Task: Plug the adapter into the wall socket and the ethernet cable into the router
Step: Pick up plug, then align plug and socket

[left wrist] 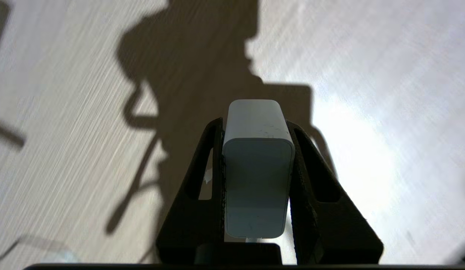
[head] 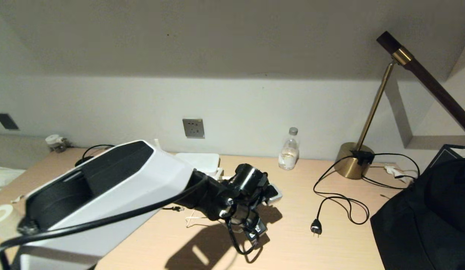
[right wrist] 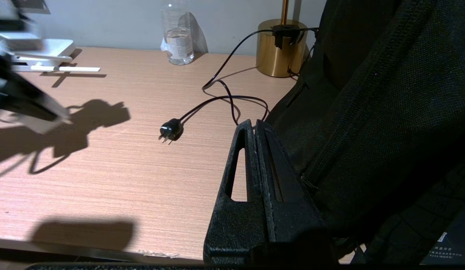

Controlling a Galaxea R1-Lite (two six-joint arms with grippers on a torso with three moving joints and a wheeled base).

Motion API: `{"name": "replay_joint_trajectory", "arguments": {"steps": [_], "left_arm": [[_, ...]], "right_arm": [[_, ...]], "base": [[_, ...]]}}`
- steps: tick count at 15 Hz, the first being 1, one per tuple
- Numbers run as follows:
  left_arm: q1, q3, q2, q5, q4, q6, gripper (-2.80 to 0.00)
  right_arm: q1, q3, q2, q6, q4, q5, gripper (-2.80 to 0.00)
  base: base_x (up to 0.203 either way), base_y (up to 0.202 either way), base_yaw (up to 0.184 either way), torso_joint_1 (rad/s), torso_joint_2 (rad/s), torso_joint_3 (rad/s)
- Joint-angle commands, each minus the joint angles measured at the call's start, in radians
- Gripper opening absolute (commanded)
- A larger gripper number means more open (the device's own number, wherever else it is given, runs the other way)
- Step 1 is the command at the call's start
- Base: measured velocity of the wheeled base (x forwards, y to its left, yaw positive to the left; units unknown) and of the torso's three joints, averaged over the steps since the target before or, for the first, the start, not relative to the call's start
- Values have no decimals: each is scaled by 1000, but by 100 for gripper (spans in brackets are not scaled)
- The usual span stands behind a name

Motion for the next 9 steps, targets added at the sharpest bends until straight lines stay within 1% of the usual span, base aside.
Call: {"name": "replay_joint_trajectory", "arguments": {"steps": [1,3,5,6,7,9], "left_arm": [[11,101,-162,0,-5,-1,-280],[43,241,-320,-1,-24,-9,-280],[102,366,-473,-6,-35,-13,-280],[145,426,-545,-11,-38,-13,-280],[202,484,-614,-28,-40,-14,-280],[343,566,-718,-94,-42,-13,-280]], "right_arm": [[0,0,2,0,0,0,-280],[0,0,2,0,0,0,-280],[0,0,2,0,0,0,-280],[0,0,2,-1,0,0,-280],[0,0,2,-2,0,0,-280],[0,0,2,-2,0,0,-280]], "base": [[0,0,0,0,0,0],[0,0,0,0,0,0],[0,0,0,0,0,0],[0,0,0,0,0,0],[0,0,0,0,0,0],[0,0,0,0,0,0]]}}
